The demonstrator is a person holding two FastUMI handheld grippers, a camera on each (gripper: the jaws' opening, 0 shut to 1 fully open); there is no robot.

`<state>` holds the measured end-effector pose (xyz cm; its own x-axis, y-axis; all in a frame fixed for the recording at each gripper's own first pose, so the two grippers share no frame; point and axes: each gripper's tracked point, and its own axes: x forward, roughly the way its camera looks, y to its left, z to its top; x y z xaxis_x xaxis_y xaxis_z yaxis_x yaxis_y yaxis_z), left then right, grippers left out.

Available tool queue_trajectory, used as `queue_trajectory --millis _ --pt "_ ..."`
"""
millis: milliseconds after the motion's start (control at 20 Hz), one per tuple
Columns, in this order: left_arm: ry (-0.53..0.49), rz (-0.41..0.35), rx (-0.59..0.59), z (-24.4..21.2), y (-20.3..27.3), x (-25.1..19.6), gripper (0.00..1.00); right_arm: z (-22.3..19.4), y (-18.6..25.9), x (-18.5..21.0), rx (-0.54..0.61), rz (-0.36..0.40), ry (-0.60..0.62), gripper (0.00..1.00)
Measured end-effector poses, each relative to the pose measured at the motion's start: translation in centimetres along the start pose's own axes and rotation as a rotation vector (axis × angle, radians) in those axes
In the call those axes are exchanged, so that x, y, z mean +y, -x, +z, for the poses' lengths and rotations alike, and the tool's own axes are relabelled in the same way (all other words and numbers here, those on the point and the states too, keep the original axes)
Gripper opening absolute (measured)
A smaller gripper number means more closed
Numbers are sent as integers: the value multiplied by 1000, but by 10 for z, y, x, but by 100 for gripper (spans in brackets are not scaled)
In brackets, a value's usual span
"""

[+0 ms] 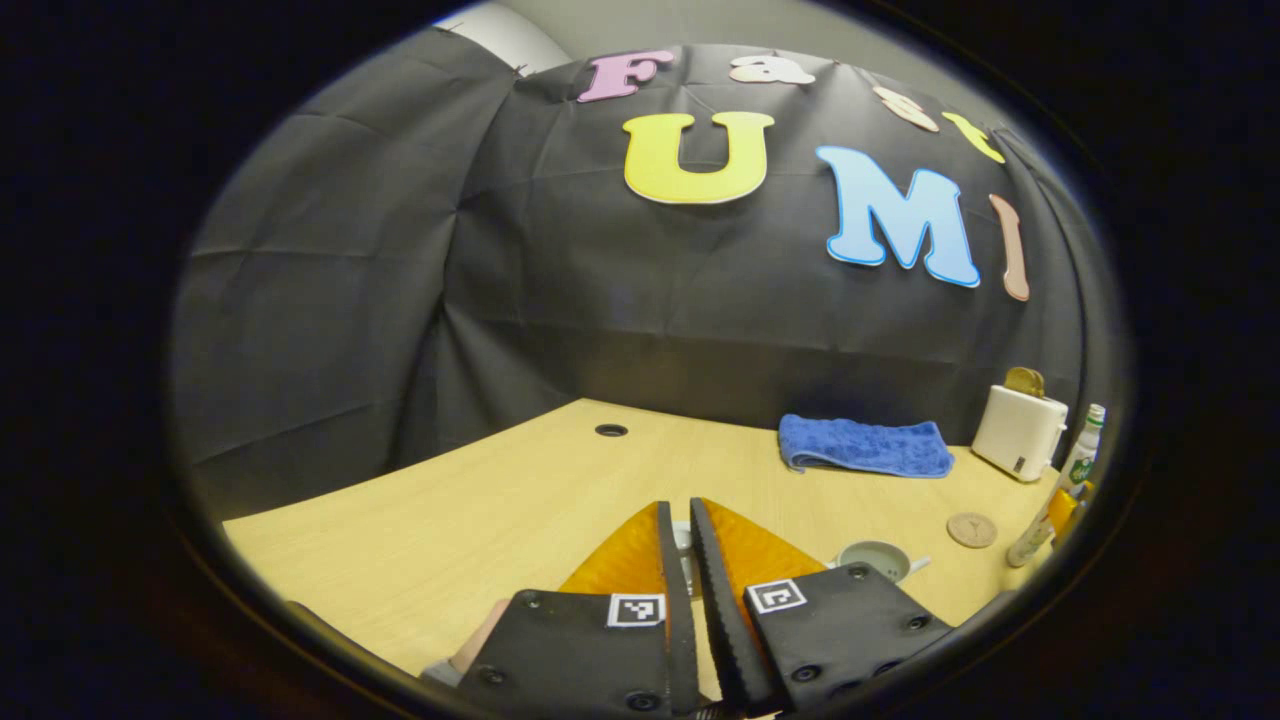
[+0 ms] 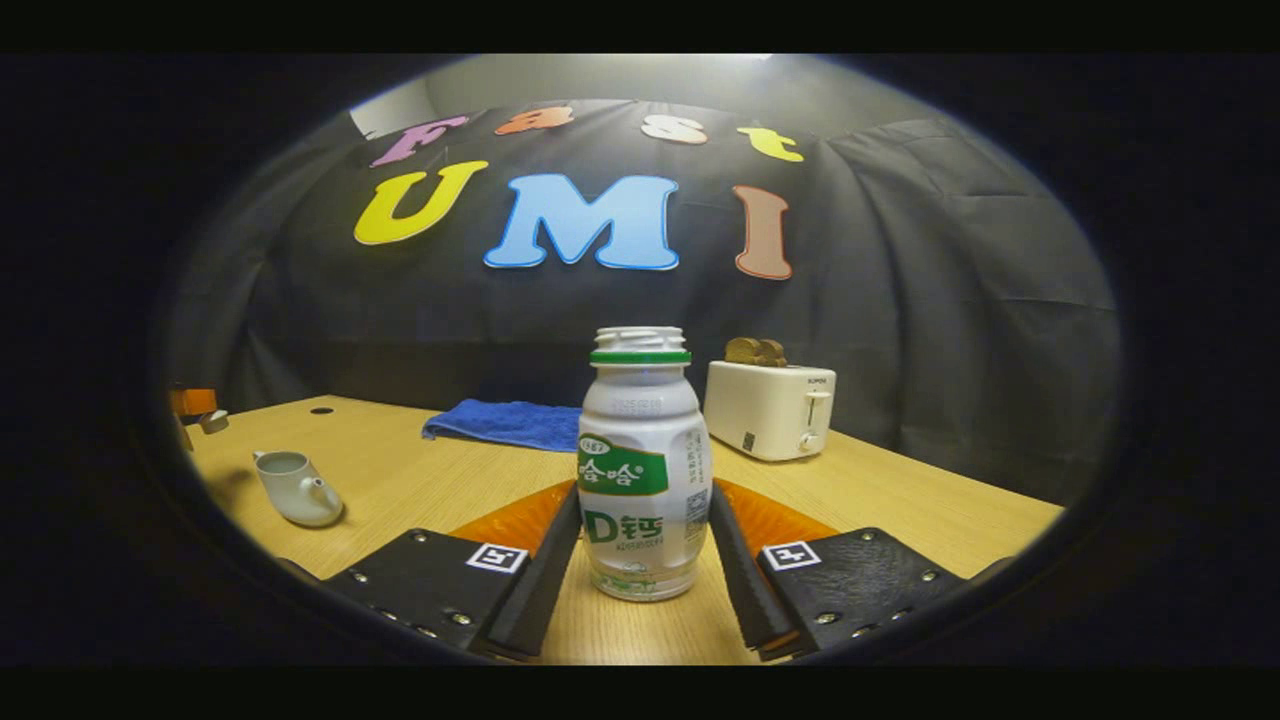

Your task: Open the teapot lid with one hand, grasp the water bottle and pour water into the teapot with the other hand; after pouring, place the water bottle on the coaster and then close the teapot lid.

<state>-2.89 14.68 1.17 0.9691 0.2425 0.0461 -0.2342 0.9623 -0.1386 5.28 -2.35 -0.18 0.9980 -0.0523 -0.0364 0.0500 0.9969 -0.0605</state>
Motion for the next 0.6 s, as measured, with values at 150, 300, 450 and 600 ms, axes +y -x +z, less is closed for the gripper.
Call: queue_trajectory --millis 150,300,450,600 --pt "5 -2 5 -3 -1 0 16 1 1 0 -13 -10 1 70" --pt "5 2 3 -3 -1 1 17 9 3 -1 -34 -14 23 70" --pt "7 4 1 -2 -1 2 17 24 6 4 -68 -20 91 70" --pt "8 1 0 -3 -1 2 16 41 9 15 -107 -17 209 70"
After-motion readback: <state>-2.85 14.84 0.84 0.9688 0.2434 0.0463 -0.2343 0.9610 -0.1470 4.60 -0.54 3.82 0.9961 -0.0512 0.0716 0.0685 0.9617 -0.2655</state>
